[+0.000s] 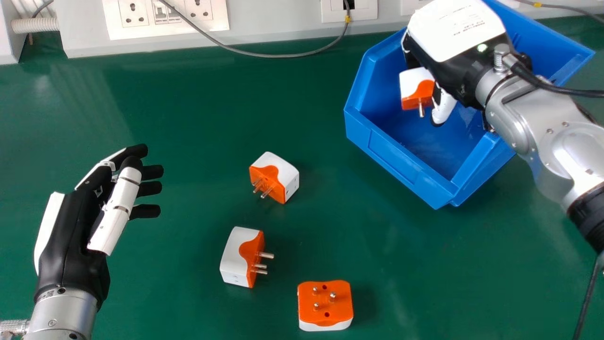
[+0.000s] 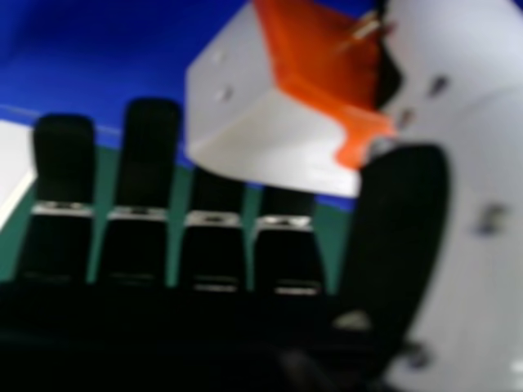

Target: Pick all objects and put in blue box

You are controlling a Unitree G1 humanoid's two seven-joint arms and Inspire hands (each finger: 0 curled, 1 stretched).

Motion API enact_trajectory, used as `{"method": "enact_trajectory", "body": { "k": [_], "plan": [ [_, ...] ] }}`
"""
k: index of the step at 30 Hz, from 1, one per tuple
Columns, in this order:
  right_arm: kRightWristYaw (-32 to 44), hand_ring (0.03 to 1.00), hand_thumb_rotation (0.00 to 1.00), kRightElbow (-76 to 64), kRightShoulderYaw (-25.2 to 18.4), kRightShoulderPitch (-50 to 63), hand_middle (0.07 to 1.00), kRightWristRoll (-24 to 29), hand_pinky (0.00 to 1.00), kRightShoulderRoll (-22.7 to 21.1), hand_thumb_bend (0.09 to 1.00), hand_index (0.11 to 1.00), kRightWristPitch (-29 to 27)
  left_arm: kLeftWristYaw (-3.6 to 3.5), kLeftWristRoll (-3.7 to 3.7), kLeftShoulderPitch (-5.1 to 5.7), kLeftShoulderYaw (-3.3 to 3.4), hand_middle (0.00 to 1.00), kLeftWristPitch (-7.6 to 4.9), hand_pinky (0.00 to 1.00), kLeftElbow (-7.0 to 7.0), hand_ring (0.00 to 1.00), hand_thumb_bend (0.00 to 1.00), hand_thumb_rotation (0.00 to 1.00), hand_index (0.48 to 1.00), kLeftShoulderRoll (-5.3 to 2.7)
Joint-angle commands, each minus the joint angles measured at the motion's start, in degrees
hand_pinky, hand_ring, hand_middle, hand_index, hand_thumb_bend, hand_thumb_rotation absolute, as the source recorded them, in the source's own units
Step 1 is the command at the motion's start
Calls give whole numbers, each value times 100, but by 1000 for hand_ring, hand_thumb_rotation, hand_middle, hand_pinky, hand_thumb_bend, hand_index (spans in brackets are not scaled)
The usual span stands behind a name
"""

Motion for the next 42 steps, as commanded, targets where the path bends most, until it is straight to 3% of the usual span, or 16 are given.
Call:
{"method": "enact_trajectory", "body": {
  "k": [1, 15, 26, 42],
  "plan": [
    [-80, 459, 0, -45, -74, -381, 520, -27, 360, -155, 499, 441, -7, -17, 1, 17, 16, 736, -76, 626, -149, 729, 288, 730, 800, 1],
    [-171, 453, 0, 337, -1, -630, 513, -171, 367, -328, 500, 448, -183, -14, 19, -12, 15, 737, -45, 626, -152, 730, 288, 729, 801, 23],
    [-275, 456, 0, 591, 87, -611, 506, -171, 387, -207, 501, 440, -117, -8, 22, -20, 17, 737, -54, 626, -130, 730, 287, 727, 801, 18],
    [-459, 454, 0, 685, 156, -550, 495, -128, 407, -223, 502, 439, -236, -2, 18, 16, 15, 737, 34, 626, -244, 729, 287, 726, 800, 8]
  ]
}}
